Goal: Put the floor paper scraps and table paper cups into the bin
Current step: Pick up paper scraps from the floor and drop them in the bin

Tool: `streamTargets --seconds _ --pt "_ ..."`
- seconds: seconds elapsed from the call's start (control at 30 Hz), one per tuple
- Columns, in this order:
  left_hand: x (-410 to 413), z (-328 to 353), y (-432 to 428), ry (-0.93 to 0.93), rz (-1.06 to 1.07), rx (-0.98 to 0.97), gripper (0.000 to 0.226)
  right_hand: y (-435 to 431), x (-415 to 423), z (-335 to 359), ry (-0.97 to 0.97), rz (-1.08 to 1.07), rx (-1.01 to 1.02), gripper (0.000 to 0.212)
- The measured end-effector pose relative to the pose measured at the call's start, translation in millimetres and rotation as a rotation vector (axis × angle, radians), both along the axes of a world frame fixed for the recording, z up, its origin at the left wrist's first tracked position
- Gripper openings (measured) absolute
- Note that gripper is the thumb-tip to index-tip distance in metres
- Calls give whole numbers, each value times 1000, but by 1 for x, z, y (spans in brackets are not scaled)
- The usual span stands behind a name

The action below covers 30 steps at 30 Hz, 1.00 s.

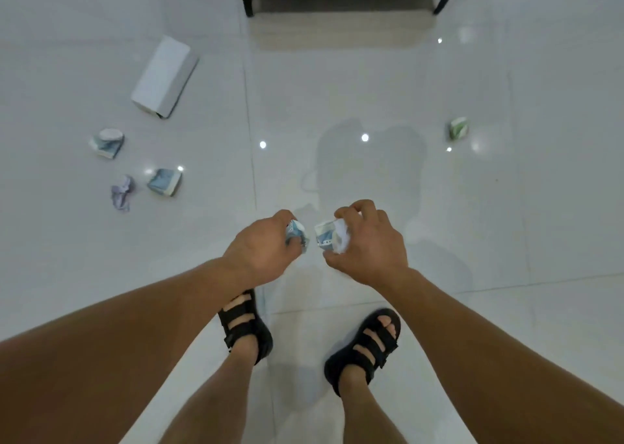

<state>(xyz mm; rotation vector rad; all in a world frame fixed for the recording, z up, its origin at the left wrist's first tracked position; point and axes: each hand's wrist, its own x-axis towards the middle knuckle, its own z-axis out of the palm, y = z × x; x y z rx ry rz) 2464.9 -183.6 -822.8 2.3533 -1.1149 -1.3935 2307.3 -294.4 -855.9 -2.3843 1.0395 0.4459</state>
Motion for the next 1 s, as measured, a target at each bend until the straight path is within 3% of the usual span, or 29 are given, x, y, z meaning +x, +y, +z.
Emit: streamTargets --seconds 0.3,0.57,0.8,1.0 --pt "51 207 52 -133 211 -64 25 23 70 216 -11 247 -28 67" --pt "26 360 153 -225 568 -69 21 63 97 381 -89 544 -77 67" --pt "8 428 265 -263 948 -128 17 146 142 466 -123 820 -147 66" --pt "6 449 398 -296 1210 -128 16 292 203 503 -215 1117 -182 65"
